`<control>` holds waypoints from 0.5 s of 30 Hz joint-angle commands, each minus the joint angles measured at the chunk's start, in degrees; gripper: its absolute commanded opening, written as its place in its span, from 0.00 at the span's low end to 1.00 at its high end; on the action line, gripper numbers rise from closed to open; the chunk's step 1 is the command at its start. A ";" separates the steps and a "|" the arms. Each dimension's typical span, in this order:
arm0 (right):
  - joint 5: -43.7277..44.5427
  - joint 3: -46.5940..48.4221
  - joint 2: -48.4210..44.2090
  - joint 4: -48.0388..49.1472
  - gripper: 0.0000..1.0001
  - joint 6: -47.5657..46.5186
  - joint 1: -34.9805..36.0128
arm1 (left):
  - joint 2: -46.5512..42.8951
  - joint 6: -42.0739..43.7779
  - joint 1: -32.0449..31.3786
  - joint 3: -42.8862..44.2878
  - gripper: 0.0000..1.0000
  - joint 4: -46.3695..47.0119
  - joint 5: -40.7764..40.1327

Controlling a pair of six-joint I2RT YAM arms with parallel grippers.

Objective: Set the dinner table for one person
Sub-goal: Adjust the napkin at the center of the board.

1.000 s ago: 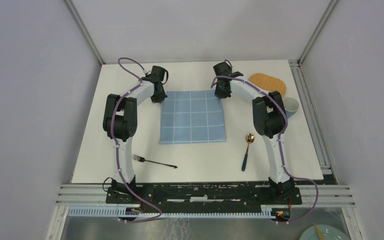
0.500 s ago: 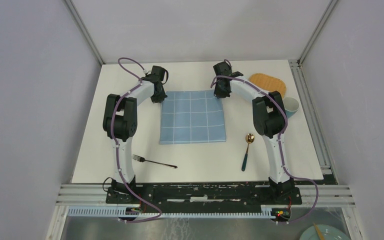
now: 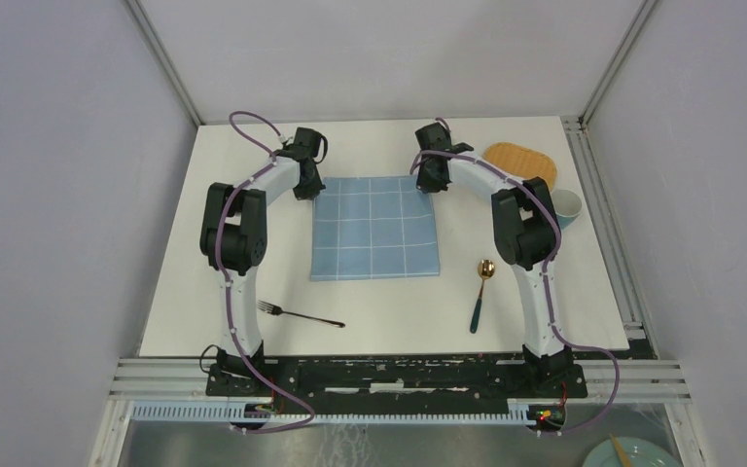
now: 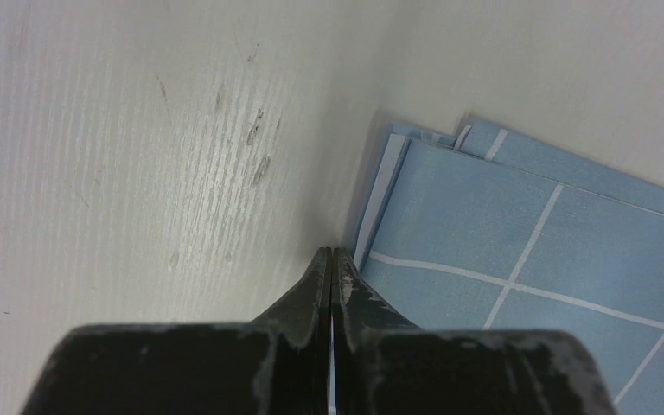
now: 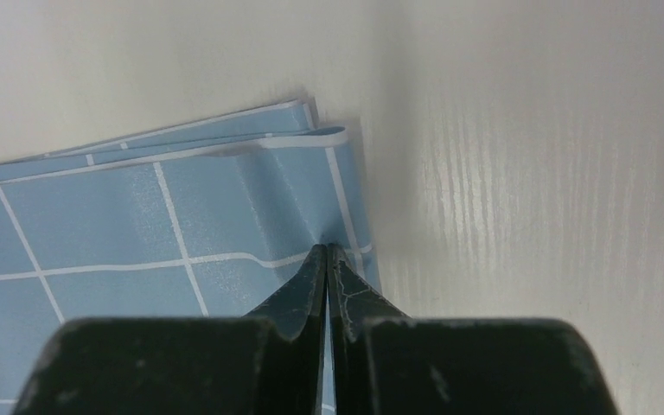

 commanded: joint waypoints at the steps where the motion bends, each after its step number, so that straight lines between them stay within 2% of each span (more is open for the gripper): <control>1: 1.91 -2.35 -6.46 3.05 0.08 -2.37 0.48 | -5.09 -1.00 0.00 1.96 0.02 3.07 -3.74; 5: 2.53 -5.53 -10.90 5.77 0.16 -3.43 0.58 | -10.60 -0.40 -1.00 -0.02 0.03 5.12 -9.66; 8: 2.49 -6.99 -13.62 6.07 0.18 -4.43 0.89 | -14.91 -0.03 -1.82 -1.92 0.04 6.93 -11.68; 15: -1.12 -10.78 -18.63 5.14 0.18 -4.98 2.34 | -21.25 -2.82 -4.03 -6.42 0.03 3.85 -5.05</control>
